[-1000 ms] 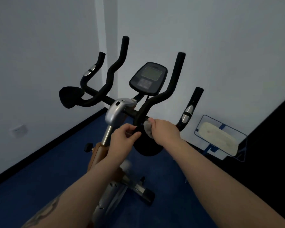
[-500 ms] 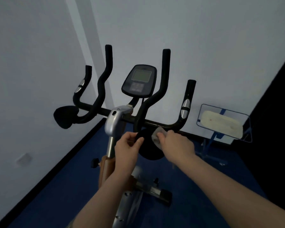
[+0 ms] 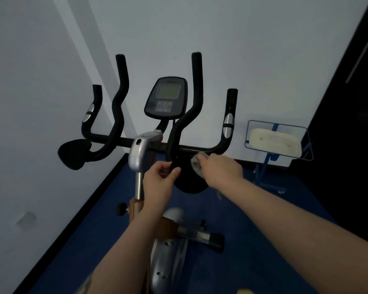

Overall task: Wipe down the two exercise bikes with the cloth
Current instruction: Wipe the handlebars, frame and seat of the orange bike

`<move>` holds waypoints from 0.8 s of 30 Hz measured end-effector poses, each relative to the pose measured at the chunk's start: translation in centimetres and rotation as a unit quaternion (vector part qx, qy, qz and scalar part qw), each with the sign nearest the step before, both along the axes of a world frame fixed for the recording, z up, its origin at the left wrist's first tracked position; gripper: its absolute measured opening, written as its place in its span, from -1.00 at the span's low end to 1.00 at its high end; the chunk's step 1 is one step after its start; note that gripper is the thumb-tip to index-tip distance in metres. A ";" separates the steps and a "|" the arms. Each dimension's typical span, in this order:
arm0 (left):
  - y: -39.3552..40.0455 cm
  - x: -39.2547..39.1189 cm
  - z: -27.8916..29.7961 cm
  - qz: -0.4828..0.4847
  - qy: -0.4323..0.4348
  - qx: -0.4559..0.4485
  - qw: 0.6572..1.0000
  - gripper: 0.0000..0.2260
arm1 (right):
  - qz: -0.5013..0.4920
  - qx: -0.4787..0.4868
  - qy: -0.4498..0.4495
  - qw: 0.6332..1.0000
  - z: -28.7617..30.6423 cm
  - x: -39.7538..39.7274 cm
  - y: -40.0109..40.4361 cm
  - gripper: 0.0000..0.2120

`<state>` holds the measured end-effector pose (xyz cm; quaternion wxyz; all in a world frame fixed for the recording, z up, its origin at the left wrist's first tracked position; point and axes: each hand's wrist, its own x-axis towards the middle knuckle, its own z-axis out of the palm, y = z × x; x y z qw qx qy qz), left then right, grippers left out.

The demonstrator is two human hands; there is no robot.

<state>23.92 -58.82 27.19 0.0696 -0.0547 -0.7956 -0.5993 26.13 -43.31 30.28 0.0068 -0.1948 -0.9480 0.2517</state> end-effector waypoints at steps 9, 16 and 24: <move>-0.1 -0.2 -0.5 -0.010 0.000 0.022 1.000 -0.91 | -0.025 0.036 0.017 0.999 -1.1 1.0 -0.4 -0.56; 0.3 0.2 -0.8 0.019 -0.005 0.031 0.999 -0.94 | -0.001 0.065 0.016 0.998 -2.2 2.5 -0.4 -0.54; 1.5 1.4 -0.1 0.079 -0.011 0.023 0.997 -0.92 | 0.104 0.078 -0.009 0.991 -1.3 2.4 1.3 -0.52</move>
